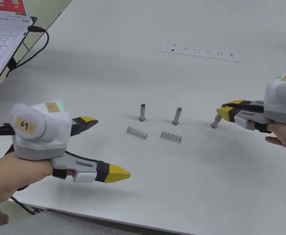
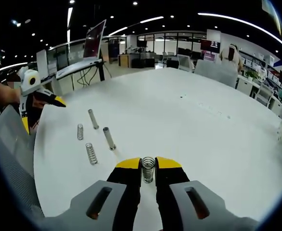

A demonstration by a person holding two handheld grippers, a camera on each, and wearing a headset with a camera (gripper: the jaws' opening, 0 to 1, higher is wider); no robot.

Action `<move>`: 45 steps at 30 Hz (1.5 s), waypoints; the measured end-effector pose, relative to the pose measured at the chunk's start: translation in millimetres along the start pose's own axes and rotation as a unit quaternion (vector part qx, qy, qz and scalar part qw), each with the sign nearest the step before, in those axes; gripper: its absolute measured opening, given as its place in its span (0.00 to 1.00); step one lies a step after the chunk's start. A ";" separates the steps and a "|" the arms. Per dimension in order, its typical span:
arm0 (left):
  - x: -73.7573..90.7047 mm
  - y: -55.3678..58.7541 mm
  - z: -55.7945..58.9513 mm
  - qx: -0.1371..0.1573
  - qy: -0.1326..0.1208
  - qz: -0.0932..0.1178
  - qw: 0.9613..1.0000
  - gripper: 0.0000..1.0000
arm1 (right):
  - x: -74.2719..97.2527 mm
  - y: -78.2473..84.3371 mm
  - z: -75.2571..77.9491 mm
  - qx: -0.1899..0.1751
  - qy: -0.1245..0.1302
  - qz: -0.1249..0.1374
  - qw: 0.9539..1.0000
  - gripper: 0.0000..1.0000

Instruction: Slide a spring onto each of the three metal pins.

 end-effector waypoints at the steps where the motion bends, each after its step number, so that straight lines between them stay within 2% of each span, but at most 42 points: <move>1: -0.3 -0.5 0.1 0.000 0.000 0.001 1.000 0.95 | -1.5 1.6 0.2 0.000 0.000 -0.005 1.000 0.08; 8: -1.3 -4.8 -0.2 -0.002 0.003 0.004 1.000 0.95 | -8.0 7.4 -3.0 0.003 -0.002 -0.025 1.000 0.08; 14: 0.7 -4.3 -2.2 -0.001 0.001 0.003 1.000 0.95 | -10.5 11.7 -3.1 0.004 -0.004 -0.039 0.999 0.08; 16: 0.8 -3.8 -1.8 -0.001 0.001 0.002 1.000 0.94 | -10.0 11.9 -4.0 0.006 -0.005 -0.035 0.999 0.08; 23: -0.7 -4.0 -1.0 -0.003 0.003 0.001 1.000 0.94 | -8.1 11.2 -5.7 0.001 -0.011 -0.045 0.999 0.10; 31: -0.9 -7.2 -1.4 -0.006 0.003 0.003 1.000 0.95 | -3.9 8.3 -7.6 -0.008 -0.012 -0.035 0.999 0.21; 33: -0.9 -7.1 -1.2 -0.007 0.004 0.002 1.000 0.94 | -1.8 8.8 -9.0 -0.001 -0.011 -0.034 0.999 0.22; 45: -2.5 -7.2 1.6 -0.009 0.009 0.000 1.000 0.93 | 9.0 18.2 -14.4 -0.013 -0.014 -0.027 0.999 0.30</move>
Point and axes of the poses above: the centre of the closed fingertips' face, and the gripper's own axes: x roughly backward along the fingers, z roughly to its right, y roughly out of its underside, the point moved 8 cm from there along x, roughly backward along the fingers, and after that the axes turned 5 degrees about -z, right-handed, at the moved point
